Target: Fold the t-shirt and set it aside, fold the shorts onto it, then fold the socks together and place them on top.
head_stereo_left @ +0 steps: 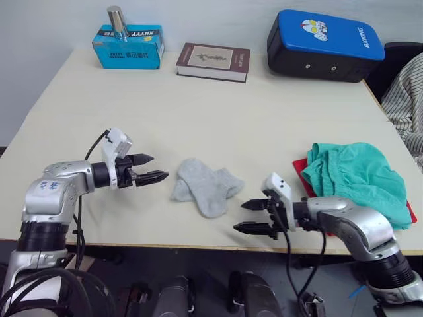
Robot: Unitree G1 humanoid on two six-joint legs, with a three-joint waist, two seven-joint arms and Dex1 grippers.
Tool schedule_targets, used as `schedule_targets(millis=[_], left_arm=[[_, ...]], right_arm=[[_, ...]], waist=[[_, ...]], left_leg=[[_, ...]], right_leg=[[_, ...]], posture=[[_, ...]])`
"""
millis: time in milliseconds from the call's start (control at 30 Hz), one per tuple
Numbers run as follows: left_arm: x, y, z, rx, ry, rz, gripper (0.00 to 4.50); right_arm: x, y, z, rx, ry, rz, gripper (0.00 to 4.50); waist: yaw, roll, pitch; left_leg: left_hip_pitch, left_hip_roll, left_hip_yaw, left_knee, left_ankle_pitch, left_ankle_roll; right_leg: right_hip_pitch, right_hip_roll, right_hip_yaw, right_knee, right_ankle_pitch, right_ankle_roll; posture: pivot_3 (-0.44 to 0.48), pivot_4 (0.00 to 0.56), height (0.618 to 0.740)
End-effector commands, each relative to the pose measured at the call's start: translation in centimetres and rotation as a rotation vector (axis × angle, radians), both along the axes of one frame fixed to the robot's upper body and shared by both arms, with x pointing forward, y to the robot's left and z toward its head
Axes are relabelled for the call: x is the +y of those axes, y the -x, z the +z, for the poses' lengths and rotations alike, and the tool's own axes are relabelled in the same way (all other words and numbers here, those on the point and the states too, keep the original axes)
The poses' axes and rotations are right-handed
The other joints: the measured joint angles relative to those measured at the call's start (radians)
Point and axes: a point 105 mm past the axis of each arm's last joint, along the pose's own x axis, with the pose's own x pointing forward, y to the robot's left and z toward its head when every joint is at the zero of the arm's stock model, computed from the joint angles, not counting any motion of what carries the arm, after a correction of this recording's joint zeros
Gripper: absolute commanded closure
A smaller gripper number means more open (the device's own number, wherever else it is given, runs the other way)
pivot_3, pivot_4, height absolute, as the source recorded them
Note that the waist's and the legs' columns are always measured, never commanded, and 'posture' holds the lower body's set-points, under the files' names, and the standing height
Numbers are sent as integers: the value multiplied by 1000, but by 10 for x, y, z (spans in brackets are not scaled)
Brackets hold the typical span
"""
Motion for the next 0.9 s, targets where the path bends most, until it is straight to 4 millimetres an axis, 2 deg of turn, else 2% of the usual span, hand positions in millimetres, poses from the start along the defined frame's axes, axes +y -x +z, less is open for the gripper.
schedule_targets(millis=[33,133,233,267,367,600,767,900], left_arm=[[-6,-13,0,10,19,0,18],[-27,-24,-13,21,-1,-61,18],[-37,-32,-26,42,-25,-69,0],[-36,-34,-30,47,-37,-63,0],[-38,-38,-35,50,-41,-63,638],[-41,-42,-30,-14,-4,-62,2901],[-37,-35,-17,-74,85,-58,4470],[-35,-23,-3,-142,104,-60,4470]], right_arm=[[11,3,-8,49,-5,-29,0],[27,3,-12,64,-8,-12,0],[34,0,-13,66,-16,-16,611],[35,0,-14,70,-17,-19,972],[36,-2,-16,65,-14,-22,2022],[41,-5,-16,43,-28,-34,4467],[34,1,-5,43,-67,27,4500],[24,-5,14,20,-84,55,4500]], waist=[[-2,-2,-1],[-7,-2,-1],[-7,-3,-2],[-7,-3,-2],[-6,-3,-2],[-6,-3,-2],[-7,-3,-2],[-6,-3,-2]], left_leg=[[0,0,0,0,0,0],[1,0,3,0,0,0],[1,1,3,0,0,0],[1,1,3,0,0,0],[1,1,4,0,0,0],[0,1,3,0,0,0],[0,1,4,0,0,0],[-2,1,3,0,0,1]], right_leg=[[0,0,0,0,0,0],[-1,2,2,1,0,0],[-1,3,2,1,0,0],[-1,3,2,1,0,0],[-1,3,2,1,0,0],[-2,3,2,1,0,0],[-2,3,3,1,0,0],[-2,2,2,1,0,0]], posture=[[0,150,740],[0,150,740],[0,150,740],[0,150,740],[0,150,740],[0,150,740],[0,150,740],[0,150,740]])
